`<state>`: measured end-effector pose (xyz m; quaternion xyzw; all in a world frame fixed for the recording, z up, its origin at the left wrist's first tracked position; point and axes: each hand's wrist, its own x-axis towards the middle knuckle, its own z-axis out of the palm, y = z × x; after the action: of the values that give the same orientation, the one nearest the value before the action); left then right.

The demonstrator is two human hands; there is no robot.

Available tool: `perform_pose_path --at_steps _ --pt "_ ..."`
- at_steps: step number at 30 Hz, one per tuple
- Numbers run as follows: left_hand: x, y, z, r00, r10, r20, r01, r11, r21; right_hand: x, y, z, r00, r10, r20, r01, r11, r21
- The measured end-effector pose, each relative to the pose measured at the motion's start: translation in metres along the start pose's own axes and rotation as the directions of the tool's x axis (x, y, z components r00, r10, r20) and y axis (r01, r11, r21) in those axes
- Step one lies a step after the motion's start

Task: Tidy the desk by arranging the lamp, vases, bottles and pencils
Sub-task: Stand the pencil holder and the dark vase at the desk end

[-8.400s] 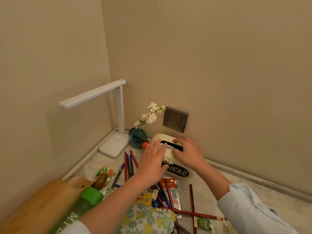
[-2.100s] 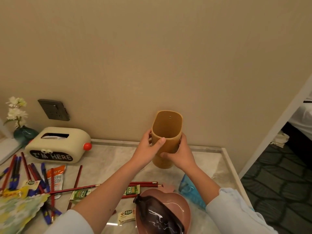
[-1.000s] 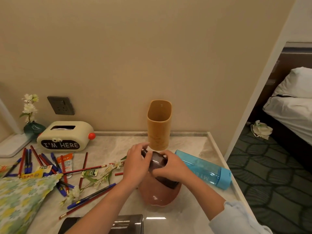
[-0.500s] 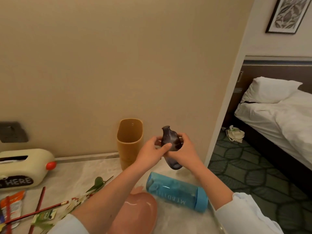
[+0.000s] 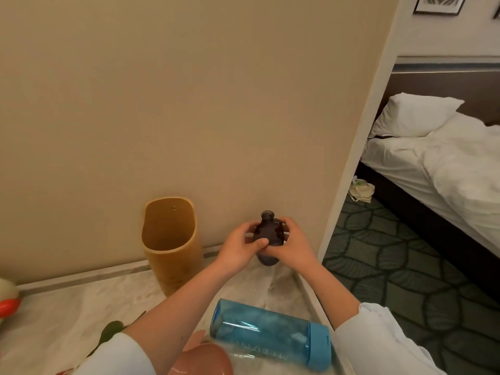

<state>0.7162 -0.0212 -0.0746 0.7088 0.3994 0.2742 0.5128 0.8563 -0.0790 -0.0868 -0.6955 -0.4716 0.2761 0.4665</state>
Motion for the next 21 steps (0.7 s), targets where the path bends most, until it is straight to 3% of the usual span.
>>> perform_pose_path --at_steps 21 --pt "0.030 -0.007 0.014 0.997 0.063 0.047 -0.061 0.997 -0.042 0.018 0.019 0.000 0.994 -0.045 -0.098 0.034 0.993 -0.109"
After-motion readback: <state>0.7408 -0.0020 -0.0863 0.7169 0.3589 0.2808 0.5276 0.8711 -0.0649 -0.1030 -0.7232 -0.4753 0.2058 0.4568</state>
